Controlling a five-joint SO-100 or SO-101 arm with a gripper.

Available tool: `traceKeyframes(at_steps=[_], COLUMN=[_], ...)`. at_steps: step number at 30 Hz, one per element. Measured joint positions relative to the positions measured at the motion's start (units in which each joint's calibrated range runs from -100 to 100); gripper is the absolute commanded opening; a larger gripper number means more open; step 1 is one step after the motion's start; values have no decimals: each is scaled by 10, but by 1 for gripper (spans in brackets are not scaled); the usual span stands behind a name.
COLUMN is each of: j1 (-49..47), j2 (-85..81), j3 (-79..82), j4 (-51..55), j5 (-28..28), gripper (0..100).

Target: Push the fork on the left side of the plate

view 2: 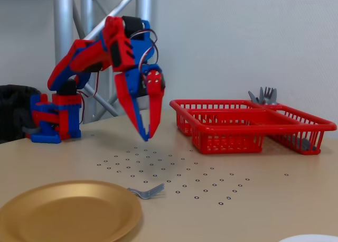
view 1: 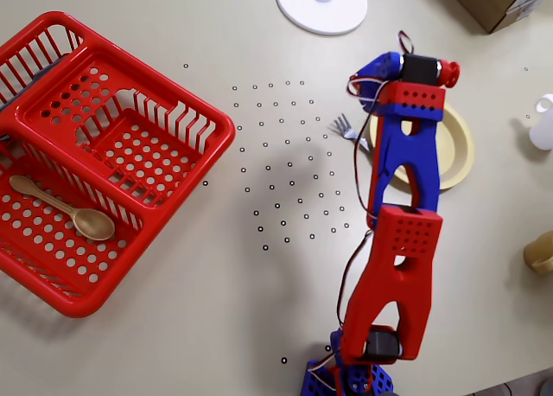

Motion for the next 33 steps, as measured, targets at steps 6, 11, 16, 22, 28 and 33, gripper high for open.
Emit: traceKeyframes(at_steps=[6,11,16,22,28,33], j1=[27,34,38,37,38,37], j2=[49,92,121,145,167,181], j3=[-26,-56,-61,-74,-86,-95], j4=[-31,-54,-83,-83,-83,-83], j5=[11,11,14,18,18,19], gripper=[0,0,0,0,0,0])
